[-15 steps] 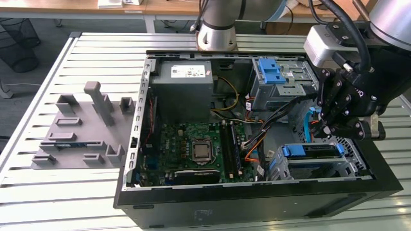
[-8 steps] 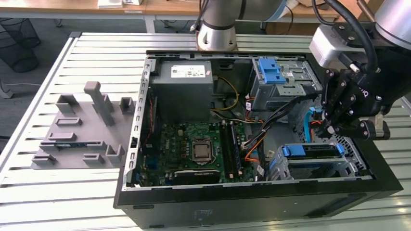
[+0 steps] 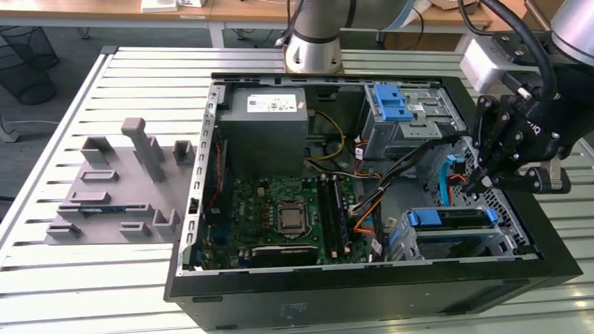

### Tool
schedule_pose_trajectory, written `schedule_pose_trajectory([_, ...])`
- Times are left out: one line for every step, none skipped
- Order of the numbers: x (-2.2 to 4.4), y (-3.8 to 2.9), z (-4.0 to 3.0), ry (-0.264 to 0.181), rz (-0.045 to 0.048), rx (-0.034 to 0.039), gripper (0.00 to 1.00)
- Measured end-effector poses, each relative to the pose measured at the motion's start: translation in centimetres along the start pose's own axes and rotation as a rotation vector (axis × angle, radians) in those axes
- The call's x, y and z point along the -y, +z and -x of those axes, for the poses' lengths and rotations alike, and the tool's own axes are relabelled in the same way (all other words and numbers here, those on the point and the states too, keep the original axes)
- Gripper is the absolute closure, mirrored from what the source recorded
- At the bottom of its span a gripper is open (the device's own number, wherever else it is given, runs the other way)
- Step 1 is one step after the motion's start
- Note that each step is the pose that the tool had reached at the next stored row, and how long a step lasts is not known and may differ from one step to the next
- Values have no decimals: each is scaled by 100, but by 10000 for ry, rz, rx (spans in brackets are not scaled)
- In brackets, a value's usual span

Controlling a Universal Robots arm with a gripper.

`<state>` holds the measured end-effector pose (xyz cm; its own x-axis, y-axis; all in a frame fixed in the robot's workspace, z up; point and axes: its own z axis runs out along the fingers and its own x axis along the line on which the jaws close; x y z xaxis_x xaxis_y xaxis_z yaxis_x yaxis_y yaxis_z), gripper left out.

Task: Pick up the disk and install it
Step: 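Insert the first disk wire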

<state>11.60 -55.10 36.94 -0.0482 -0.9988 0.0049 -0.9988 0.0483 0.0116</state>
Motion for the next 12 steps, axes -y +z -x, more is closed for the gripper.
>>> schedule_pose_trajectory([9, 2, 13, 14, 0, 0, 89])
schedule_pose_trajectory([12, 4, 31, 28, 0, -1, 89])
schedule_pose_trajectory([12, 5, 60, 33, 0, -3, 89])
schedule_pose_trajectory([12, 8, 91, 33, 0, 0, 89])
schedule_pose_trajectory([14, 11, 118, 33, 0, -1, 89])
schedule_pose_trajectory([16, 16, 139, 37, 1, 2, 89])
schedule_pose_trajectory([18, 20, 154, 45, 0, -1, 89])
schedule_pose_trajectory([18, 25, 166, 51, -1, -2, 89])
schedule_pose_trajectory([19, 31, 169, 55, -12, 1, 89])
schedule_pose_trajectory([19, 33, 169, 56, -24, 1, 89])
schedule_pose_trajectory([19, 35, 168, 57, -41, 1, 89])
schedule_pose_trajectory([19, 36, 169, 56, -50, 1, 89])
